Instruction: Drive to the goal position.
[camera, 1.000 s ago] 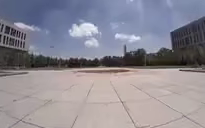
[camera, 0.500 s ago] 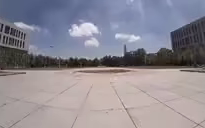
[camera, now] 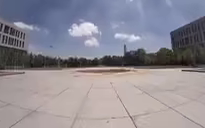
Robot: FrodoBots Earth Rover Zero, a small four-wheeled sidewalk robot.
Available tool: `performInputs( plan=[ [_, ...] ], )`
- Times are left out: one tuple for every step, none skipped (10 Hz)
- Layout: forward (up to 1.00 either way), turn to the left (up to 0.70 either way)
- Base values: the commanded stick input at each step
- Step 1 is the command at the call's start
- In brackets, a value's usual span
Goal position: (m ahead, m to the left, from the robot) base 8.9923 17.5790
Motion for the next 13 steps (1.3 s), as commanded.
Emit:
performInputs(
  plan=[
    [0.50, 0.00],
    [0.50, 0.00],
    [0.50, 0.00],
    [0.50, 0.00],
    [0.50, 0.00],
    [0.50, 0.00],
    [0.50, 0.00],
    [0.50, 0.00],
    [0.50, 0.00],
    [0.50, 0.00],
    [0.50, 0.00],
    [0.50, 0.00],
    [0.50, 0.00]
  ],
)
